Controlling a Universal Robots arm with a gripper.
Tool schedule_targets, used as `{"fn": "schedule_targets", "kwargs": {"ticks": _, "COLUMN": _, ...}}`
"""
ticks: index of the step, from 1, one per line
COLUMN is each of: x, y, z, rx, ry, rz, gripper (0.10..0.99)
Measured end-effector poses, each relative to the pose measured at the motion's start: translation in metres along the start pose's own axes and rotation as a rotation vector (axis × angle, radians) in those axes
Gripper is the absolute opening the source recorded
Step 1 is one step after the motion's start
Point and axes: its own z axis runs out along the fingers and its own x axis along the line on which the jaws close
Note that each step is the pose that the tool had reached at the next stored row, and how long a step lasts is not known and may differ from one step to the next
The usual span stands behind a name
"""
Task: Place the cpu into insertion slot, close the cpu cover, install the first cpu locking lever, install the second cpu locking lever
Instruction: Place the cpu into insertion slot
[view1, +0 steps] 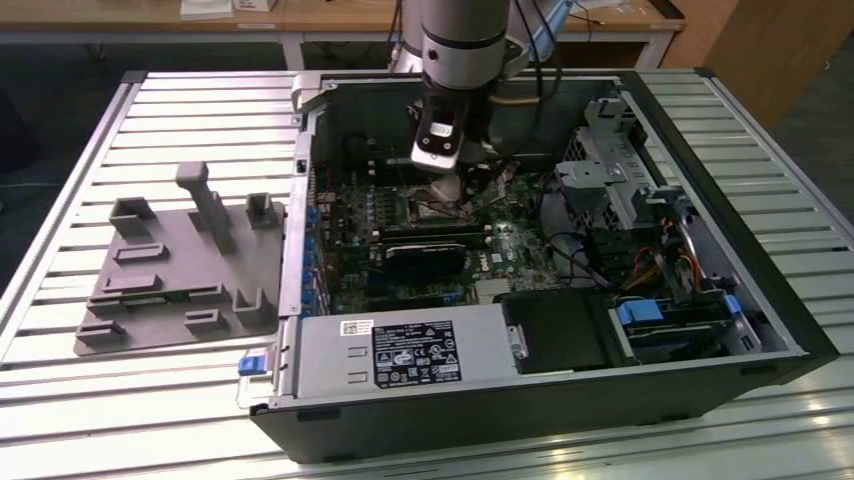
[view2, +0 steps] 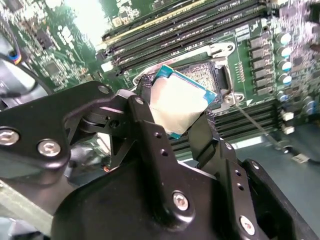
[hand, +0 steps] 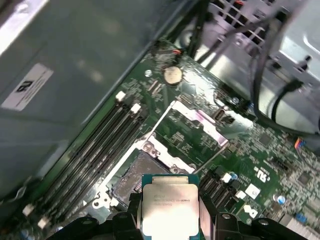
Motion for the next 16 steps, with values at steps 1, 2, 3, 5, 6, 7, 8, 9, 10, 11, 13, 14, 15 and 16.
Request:
{"fn": "schedule_targets", "kwargs": {"ticks": 1, "x": 0.0, "y": 0.0, "z": 0.0003, "rx": 0.0, "ry": -0.0016, "rz": 0.018, "gripper": 0.541}}
{"fn": "schedule_targets", "kwargs": {"ticks": 2, "x": 0.0, "y": 0.0, "z": 0.0005, "rx": -0.001, "ry": -0.0032, "rz": 0.036, "gripper": 0.541}}
{"fn": "schedule_targets", "kwargs": {"ticks": 3, "x": 0.0, "y": -0.0001, "z": 0.0008, "rx": -0.001, "ry": -0.0048, "rz": 0.054, "gripper": 0.541}}
{"fn": "schedule_targets", "kwargs": {"ticks": 5, "x": 0.0, "y": -0.0001, "z": 0.0014, "rx": -0.001, "ry": -0.008, "rz": 0.09, "gripper": 0.541}}
{"fn": "schedule_targets", "kwargs": {"ticks": 6, "x": 0.0, "y": -0.0001, "z": 0.0017, "rx": -0.002, "ry": -0.0098, "rz": 0.109, "gripper": 0.541}}
{"fn": "schedule_targets", "kwargs": {"ticks": 7, "x": 0.0, "y": -0.0002, "z": 0.0019, "rx": -0.002, "ry": -0.0114, "rz": 0.127, "gripper": 0.541}}
{"fn": "schedule_targets", "kwargs": {"ticks": 8, "x": 0.0, "y": -0.0002, "z": 0.0022, "rx": -0.002, "ry": -0.0129, "rz": 0.145, "gripper": 0.541}}
{"fn": "schedule_targets", "kwargs": {"ticks": 9, "x": 0.0, "y": -0.0002, "z": 0.0025, "rx": -0.003, "ry": -0.0145, "rz": 0.163, "gripper": 0.541}}
{"fn": "schedule_targets", "kwargs": {"ticks": 10, "x": 0.0, "y": -0.0003, "z": 0.0028, "rx": -0.003, "ry": -0.0161, "rz": 0.181, "gripper": 0.541}}
{"fn": "schedule_targets", "kwargs": {"ticks": 11, "x": -0.0001, "y": -0.0003, "z": 0.0031, "rx": -0.003, "ry": -0.0178, "rz": 0.199, "gripper": 0.541}}
{"fn": "schedule_targets", "kwargs": {"ticks": 13, "x": -0.0001, "y": -0.0003, "z": 0.0036, "rx": -0.004, "ry": -0.0209, "rz": 0.235, "gripper": 0.541}}
{"fn": "schedule_targets", "kwargs": {"ticks": 14, "x": -0.0001, "y": -0.0004, "z": 0.0039, "rx": -0.004, "ry": -0.0226, "rz": 0.253, "gripper": 0.541}}
{"fn": "schedule_targets", "kwargs": {"ticks": 15, "x": -0.0001, "y": -0.0004, "z": 0.0043, "rx": -0.004, "ry": -0.0242, "rz": 0.271, "gripper": 0.541}}
{"fn": "schedule_targets", "kwargs": {"ticks": 16, "x": -0.0001, "y": -0.0004, "z": 0.0046, "rx": -0.005, "ry": -0.0257, "rz": 0.289, "gripper": 0.541}}
